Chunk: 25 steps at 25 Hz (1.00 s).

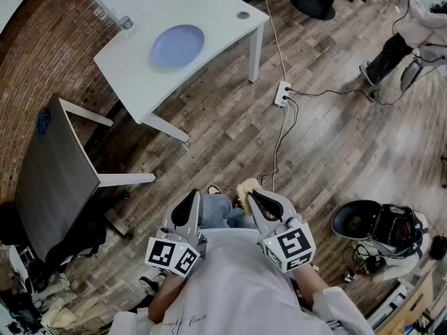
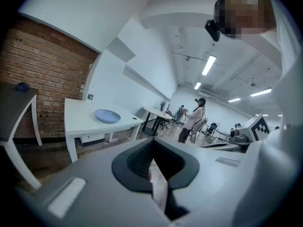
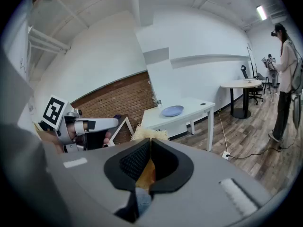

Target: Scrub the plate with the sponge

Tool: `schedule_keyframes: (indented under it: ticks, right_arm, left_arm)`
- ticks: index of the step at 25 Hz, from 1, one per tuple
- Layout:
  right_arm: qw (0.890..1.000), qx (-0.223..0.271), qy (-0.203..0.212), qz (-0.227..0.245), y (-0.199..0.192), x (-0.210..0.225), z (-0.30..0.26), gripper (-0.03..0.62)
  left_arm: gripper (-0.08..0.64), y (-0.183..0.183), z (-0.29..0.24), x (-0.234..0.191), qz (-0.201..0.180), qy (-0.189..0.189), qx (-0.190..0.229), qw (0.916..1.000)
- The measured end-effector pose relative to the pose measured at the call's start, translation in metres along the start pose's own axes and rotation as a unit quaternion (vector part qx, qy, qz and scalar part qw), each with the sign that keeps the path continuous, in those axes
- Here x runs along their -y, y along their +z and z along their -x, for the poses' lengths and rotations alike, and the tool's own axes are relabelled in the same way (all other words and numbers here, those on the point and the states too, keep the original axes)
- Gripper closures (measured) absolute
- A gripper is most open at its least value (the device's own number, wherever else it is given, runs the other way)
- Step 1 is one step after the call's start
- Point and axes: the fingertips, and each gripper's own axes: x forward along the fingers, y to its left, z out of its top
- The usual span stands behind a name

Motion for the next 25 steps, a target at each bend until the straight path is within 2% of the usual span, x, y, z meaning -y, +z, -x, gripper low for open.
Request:
schedule_keyframes:
  ticks: [10,16,25]
  right_arm:
    - [1.0,0.001,0.003,-0.002,0.01,0.012,-0.003,0.574]
    - [0.999,0.012,0.015,-0.05,0.017,0.028,-0.013,0.571]
    - [1.0,-0.001,0.005,-0.03,0.056,0.046,-0.057,0.569]
  left_arm:
    - [0.548,0.013,-0.01,0.0,-0.008,0.011,-0.008,0.9999]
    - [0.548,0.012,-0.025,-0.014,0.002,0.018,-0.005,0.9998]
    - [0.548,0.044,-0.061,-0.06,0.03,0.024,0.013,0.9992]
